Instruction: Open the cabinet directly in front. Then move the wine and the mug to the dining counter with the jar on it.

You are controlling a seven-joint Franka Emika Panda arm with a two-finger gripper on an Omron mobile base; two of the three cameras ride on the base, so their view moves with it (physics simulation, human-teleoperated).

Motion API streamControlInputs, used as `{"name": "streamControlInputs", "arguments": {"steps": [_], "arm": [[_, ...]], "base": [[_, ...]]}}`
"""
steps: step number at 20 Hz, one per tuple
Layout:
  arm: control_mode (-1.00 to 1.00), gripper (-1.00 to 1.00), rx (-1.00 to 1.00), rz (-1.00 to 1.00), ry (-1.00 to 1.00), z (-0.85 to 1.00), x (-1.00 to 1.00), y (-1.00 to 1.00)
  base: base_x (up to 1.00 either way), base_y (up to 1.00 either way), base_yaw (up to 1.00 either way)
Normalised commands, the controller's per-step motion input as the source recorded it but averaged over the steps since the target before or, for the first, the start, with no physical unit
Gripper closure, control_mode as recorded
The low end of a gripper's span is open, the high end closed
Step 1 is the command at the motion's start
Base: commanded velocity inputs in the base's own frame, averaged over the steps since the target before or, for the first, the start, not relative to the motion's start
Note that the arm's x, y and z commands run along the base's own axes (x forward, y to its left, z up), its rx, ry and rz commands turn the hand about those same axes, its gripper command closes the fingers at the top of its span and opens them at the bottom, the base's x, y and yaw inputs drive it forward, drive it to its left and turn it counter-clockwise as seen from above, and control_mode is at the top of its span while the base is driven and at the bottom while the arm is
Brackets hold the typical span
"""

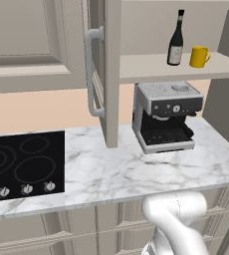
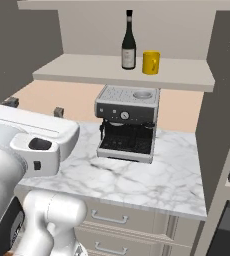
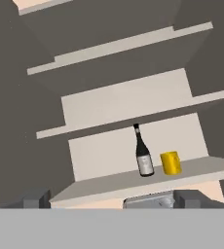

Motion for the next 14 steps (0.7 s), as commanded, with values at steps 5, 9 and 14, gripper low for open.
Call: {"name": "streamControlInputs", "arguments": {"steps": [5, 9, 14], "arm": [[-1.0, -1.0, -0.05, -0.03, -0.08, 0.1, 0.0, 0.02], [-1.0, -1.0, -0.09, -0.03, -0.01, 0.21, 0.0, 0.0], [-1.0, -1.0, -0.1, 0.0, 0.0, 0.15, 0.0, 0.0]], "base": [[0.0, 0.0, 0.0], [0.0, 0.0, 0.0], [0.0, 0.0, 0.0]]}}
